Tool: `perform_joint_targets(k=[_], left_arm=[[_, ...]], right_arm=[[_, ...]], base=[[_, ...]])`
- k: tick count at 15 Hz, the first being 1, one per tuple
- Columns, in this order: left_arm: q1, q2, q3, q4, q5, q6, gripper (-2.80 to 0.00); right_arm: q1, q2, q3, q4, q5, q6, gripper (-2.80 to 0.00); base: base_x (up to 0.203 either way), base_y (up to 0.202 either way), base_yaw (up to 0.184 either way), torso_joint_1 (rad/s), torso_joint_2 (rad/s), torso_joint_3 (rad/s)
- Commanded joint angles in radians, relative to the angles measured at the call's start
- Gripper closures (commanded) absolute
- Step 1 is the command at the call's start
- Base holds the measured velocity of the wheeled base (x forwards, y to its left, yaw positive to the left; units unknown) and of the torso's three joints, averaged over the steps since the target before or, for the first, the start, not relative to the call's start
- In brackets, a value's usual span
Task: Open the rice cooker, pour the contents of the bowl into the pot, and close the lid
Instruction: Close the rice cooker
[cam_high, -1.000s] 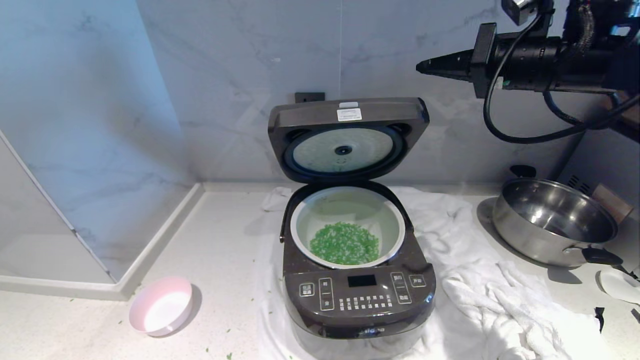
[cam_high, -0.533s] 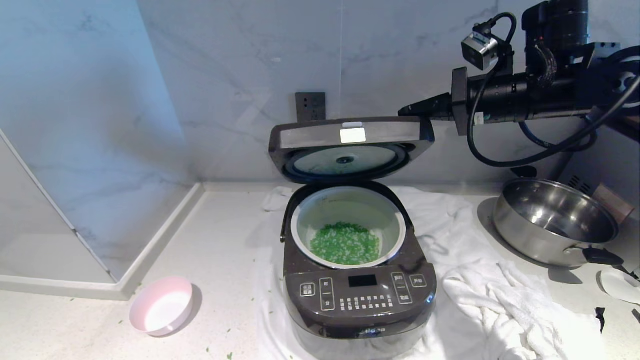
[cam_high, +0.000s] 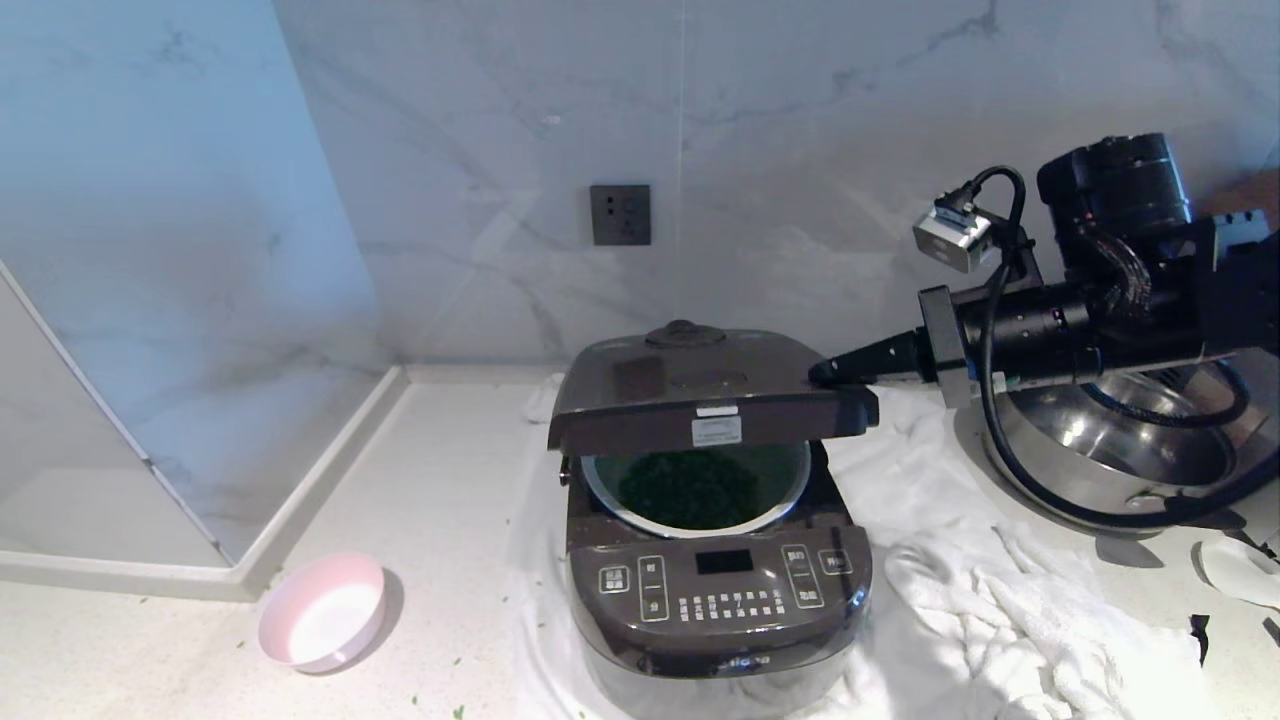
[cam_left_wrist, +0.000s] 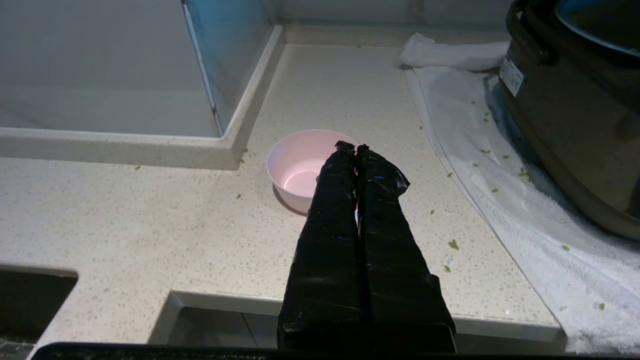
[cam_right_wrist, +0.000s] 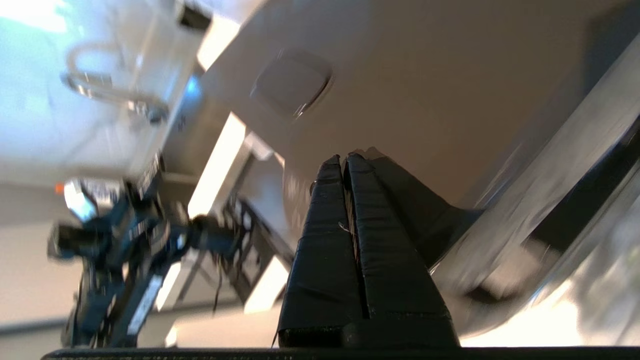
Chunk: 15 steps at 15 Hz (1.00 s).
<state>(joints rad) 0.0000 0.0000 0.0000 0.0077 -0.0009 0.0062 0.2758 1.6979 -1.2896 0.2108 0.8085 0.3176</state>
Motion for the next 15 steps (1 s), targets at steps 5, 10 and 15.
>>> perform_joint_targets(k=[5, 10, 15], left_arm=[[0.000, 0.000, 0.002, 0.000, -0.001, 0.000, 0.00], [0.000, 0.000, 0.002, 0.000, 0.001, 0.000, 0.00], [0.000, 0.000, 0.002, 0.000, -0.001, 0.000, 0.00]], right_arm=[[0.007, -0.075, 0.271, -0.205, -0.004, 0.001, 0.00], [-0.048, -0.033, 0.303, -0.327, -0.009, 0.019, 0.00], [-0.045, -0.015, 0.373, -0.340, -0.005, 0.021, 0.00]], base=[[0.000, 0.000, 0.000, 0.000, 0.00, 0.000], [0.000, 0.000, 0.000, 0.000, 0.00, 0.000], [0.000, 0.000, 0.000, 0.000, 0.00, 0.000]])
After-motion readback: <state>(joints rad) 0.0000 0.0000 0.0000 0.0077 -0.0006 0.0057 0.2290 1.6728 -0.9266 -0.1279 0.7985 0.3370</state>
